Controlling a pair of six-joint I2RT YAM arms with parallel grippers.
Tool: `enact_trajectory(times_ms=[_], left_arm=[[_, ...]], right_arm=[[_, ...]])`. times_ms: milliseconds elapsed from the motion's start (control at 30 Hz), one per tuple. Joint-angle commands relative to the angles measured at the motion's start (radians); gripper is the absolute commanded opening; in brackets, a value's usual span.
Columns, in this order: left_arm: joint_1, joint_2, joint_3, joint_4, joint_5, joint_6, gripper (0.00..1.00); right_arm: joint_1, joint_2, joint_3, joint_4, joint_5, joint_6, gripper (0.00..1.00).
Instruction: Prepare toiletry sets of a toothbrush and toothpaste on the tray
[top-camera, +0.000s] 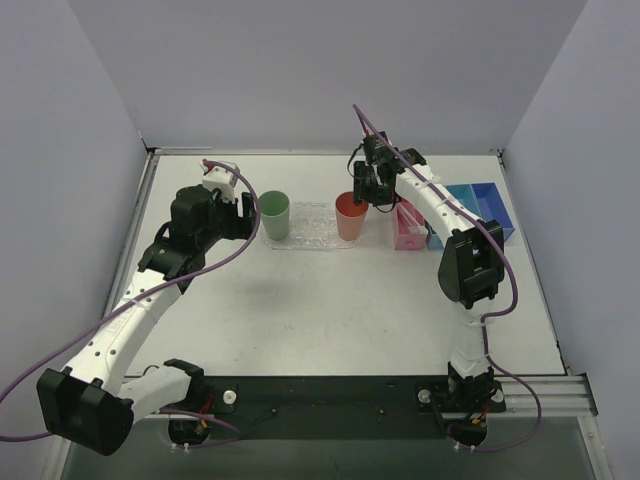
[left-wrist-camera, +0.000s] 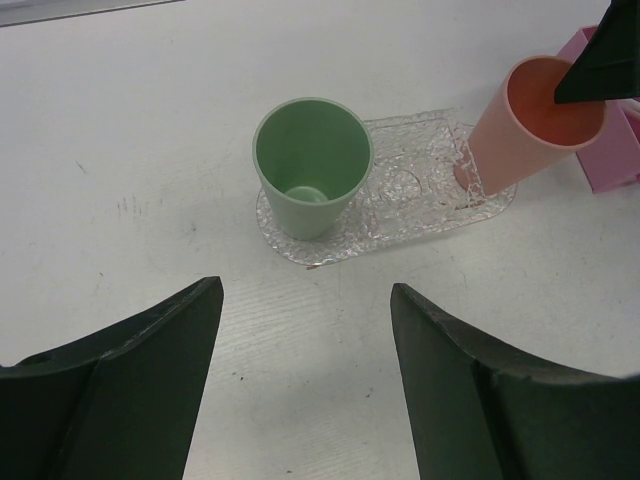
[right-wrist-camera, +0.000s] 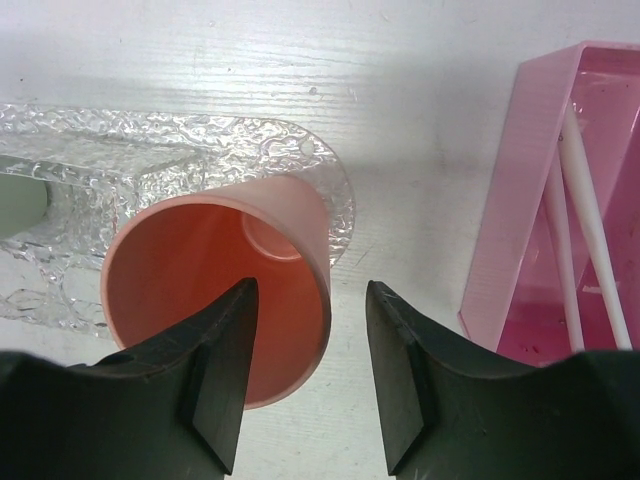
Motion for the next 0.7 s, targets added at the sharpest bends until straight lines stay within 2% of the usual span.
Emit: enact_trajectory(times_ms=[0, 333, 467, 667], left_arm=[[-0.009, -0.015, 0.005, 0.023, -0.008, 0.013, 0.78], [-0.016, -0.019, 0.007, 0.024, -0.008, 0.009, 0.78], [-0.021, -0.032, -0.006, 0.04, -0.014, 0.008, 0.78], [-0.021, -0.044, -0.018, 0.055, -0.029, 0.008, 0.78]], right_arm=[[0.009, -0.058, -0.016, 0.004, 0.021, 0.009, 0.44], [0.009, -0.14, -0.077, 0.046, 0.045, -0.008, 0.45], [0.01, -0.224, -0.129, 0.087, -0.011, -0.03, 0.45], [0.01, -0.374, -0.201, 0.107, 0.011, -0.085, 0.44]])
